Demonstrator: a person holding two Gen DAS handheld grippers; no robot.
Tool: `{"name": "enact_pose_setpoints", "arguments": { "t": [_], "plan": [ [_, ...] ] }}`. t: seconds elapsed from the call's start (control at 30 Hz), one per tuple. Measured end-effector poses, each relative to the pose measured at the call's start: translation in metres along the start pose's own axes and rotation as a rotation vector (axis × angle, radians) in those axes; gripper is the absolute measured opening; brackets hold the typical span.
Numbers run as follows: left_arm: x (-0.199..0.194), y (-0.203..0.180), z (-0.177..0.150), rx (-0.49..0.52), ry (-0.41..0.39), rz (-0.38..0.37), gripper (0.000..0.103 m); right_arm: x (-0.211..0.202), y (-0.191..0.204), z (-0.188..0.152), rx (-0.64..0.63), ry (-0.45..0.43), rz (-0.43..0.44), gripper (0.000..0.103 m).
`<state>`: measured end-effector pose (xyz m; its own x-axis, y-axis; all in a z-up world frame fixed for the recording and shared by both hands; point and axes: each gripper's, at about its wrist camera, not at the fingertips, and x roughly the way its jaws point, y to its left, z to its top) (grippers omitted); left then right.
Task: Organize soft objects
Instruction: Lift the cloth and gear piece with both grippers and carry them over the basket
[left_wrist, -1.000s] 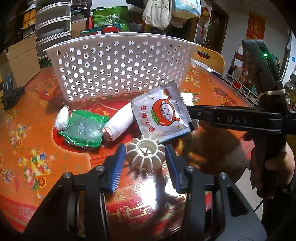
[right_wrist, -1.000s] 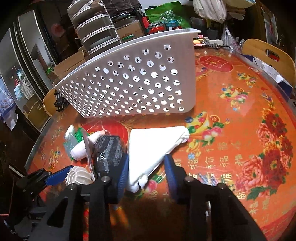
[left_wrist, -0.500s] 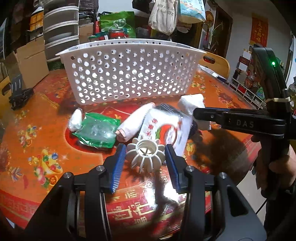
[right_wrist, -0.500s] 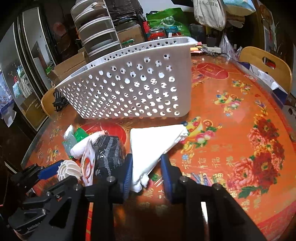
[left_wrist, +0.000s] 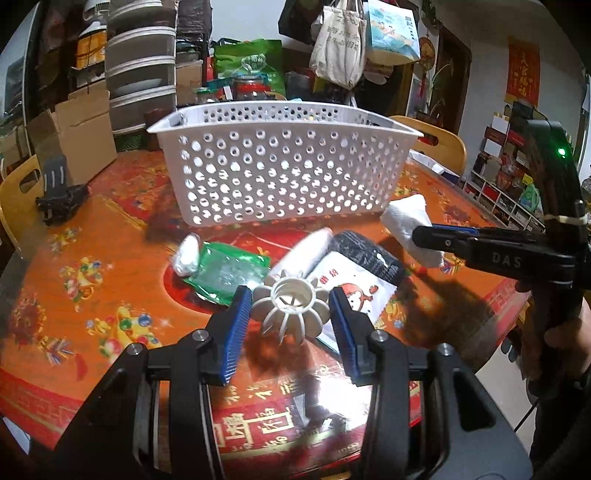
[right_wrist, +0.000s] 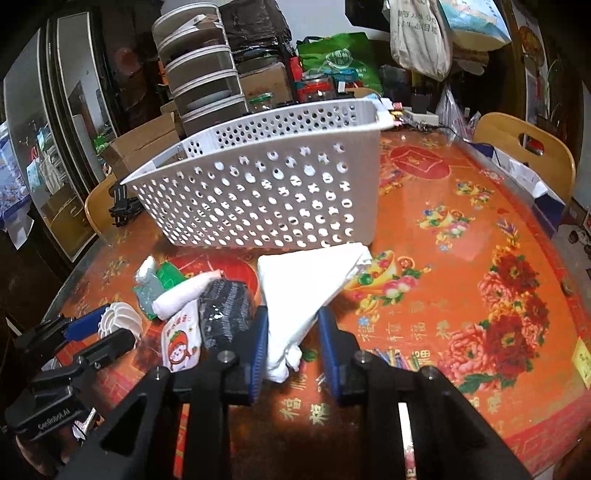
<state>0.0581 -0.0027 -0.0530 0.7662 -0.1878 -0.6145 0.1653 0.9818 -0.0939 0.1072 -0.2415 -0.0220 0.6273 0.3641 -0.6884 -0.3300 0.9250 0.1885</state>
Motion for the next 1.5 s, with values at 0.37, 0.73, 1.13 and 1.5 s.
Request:
{"name": "enact_pose_setpoints", "arguments": {
  "t": [0.37, 0.73, 1.13, 1.5],
  "plan": [
    [-0.021, 0.008, 0.029, 0.01, -0.055, 0.01, 0.041, -0.033, 0.022, 0.012, -0.063, -0.065, 0.015, 0.025],
    [-0.035, 0.004, 0.083, 0.052, -0.112, 0.049, 0.041, -0.065, 0.03, 0.046, -0.106, -0.145, 0.027, 0.025],
    [-0.016, 0.011, 0.156, 0.069, -0.107, 0.071, 0.041, -0.054, 0.027, 0.109, -0.146, -0.153, 0.03, 0.025],
    [0.075, 0.032, 0.25, 0.053, 0.059, 0.095, 0.041, 0.014, 0.029, 0.175, -0.172, -0.008, -0.004, 0.025]
  ]
}}
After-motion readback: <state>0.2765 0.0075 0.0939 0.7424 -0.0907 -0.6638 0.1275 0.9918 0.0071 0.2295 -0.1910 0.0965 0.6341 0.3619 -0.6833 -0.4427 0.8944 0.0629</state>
